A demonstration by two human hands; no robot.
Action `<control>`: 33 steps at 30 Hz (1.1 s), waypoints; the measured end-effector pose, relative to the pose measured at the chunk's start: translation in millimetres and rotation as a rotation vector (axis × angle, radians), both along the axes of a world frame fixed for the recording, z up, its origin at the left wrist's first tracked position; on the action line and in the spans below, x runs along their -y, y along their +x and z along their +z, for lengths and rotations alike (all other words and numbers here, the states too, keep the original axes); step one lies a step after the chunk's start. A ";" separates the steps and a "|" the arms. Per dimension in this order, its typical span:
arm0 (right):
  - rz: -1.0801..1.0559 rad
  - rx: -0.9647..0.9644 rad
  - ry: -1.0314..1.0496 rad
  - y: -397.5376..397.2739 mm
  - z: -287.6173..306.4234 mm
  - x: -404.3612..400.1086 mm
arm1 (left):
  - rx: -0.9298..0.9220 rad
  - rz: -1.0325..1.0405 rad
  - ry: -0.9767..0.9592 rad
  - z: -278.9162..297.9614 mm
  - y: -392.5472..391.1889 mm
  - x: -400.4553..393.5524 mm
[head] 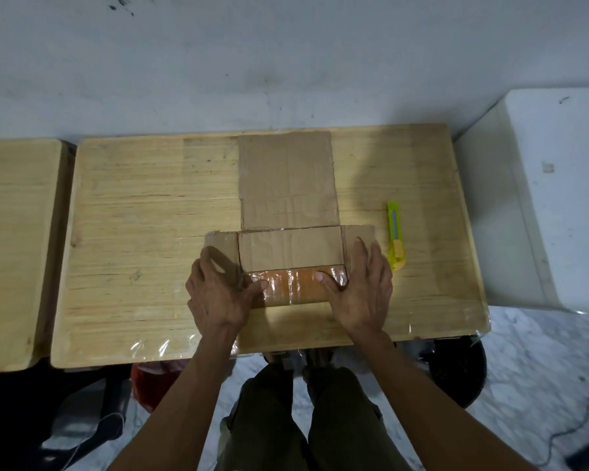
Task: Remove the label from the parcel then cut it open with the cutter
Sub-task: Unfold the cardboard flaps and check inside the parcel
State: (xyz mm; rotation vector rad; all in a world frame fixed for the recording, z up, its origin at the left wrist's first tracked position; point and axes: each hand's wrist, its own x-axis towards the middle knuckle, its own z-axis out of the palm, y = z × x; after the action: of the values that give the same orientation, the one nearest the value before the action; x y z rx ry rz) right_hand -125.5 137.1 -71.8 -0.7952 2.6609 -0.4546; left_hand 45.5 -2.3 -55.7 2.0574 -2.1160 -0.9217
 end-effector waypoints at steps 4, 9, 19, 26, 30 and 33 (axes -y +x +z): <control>-0.148 0.097 -0.106 3.5 4.9 3.9 | 0.014 0.000 0.008 4.1 -3.0 -0.8; -0.388 0.199 -0.363 -8.6 14.6 8.0 | -0.028 0.020 -0.055 11.0 -6.7 -6.5; -0.266 0.497 -0.503 25.0 36.8 16.2 | -0.139 -0.074 -0.093 16.9 -24.1 -33.5; -0.205 0.573 -0.411 21.4 25.1 21.6 | -0.299 -0.069 -0.126 12.9 -24.9 -32.1; -0.304 0.565 -0.482 11.8 21.7 34.7 | -0.357 0.044 -0.148 10.1 -28.7 -17.4; -0.388 0.553 -0.532 1.5 19.4 49.7 | -0.410 0.157 -0.053 6.8 -36.5 -5.5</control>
State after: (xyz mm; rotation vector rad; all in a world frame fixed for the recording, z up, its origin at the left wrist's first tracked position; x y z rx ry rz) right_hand -124.1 87.4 -52.4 -0.2058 2.1689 -1.3058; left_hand 9.0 3.2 -48.9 1.7883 -1.7259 -1.1328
